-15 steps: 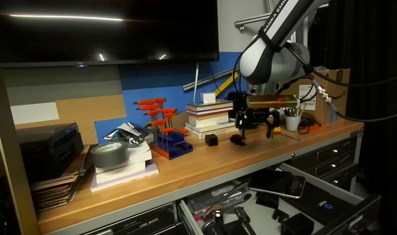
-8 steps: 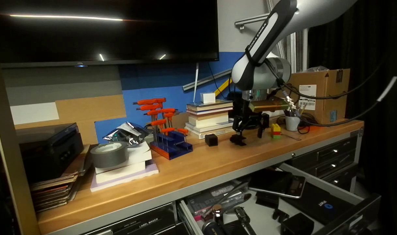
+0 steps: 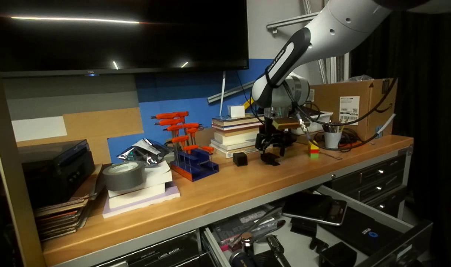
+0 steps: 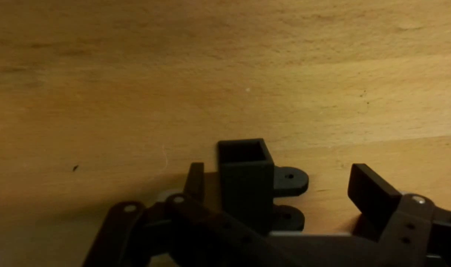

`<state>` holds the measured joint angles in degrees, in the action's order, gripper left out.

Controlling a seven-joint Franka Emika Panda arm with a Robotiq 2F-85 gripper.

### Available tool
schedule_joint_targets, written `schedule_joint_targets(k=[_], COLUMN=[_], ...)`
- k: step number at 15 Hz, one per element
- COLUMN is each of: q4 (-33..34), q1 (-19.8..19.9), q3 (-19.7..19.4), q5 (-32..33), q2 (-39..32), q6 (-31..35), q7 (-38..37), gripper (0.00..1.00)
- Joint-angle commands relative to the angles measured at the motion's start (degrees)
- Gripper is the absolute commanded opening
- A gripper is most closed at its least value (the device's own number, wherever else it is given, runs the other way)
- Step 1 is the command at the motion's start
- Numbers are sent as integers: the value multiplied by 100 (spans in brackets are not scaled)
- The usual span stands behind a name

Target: Put the black objects on the tabletop in the open drawer and then close the drawer

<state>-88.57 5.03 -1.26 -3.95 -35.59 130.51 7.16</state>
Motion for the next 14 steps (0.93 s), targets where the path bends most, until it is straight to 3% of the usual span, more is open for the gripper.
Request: schedule_joint_targets(k=[1,14], q4=[942,2081], q1=[129,82], q3=[87,-54], q5=[-6,290], q2=[-578,-1284], q6=[-406,-1088], q7=[158,40], gripper=[100,100])
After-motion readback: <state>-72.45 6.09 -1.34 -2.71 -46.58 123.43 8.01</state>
